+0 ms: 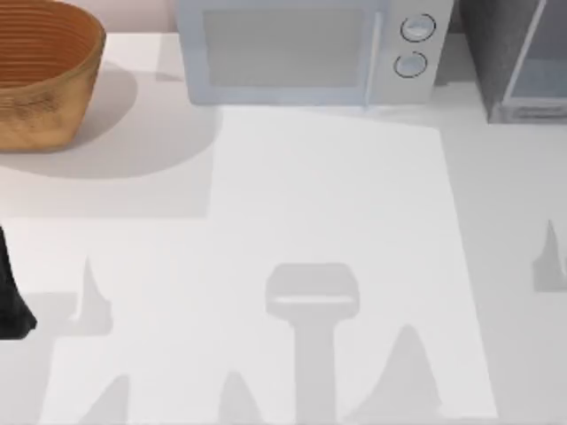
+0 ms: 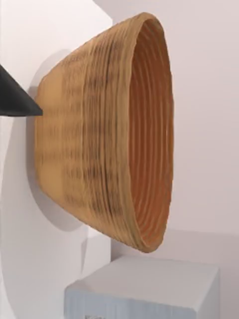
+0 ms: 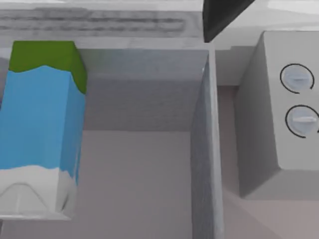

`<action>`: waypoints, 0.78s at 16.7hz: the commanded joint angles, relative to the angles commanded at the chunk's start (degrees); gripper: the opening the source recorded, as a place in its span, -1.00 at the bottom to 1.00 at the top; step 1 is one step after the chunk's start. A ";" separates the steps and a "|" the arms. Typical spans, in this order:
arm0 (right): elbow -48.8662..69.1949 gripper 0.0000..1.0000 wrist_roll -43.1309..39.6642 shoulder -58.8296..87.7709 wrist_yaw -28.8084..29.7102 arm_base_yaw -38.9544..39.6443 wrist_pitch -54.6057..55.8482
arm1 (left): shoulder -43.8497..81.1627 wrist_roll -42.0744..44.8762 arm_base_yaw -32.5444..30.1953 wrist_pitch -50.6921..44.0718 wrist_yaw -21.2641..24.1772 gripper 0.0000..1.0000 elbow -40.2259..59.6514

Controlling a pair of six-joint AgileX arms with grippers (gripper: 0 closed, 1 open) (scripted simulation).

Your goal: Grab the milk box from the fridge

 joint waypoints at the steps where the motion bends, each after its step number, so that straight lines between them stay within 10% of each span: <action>1: 0.45 1.00 0.07 6.06 -1.57 -1.63 5.01 | 0.00 0.00 0.00 0.00 0.00 1.00 0.00; 13: 5.70 1.00 0.91 60.15 -16.92 -17.17 52.87 | 0.00 0.00 0.00 0.00 0.00 1.00 0.00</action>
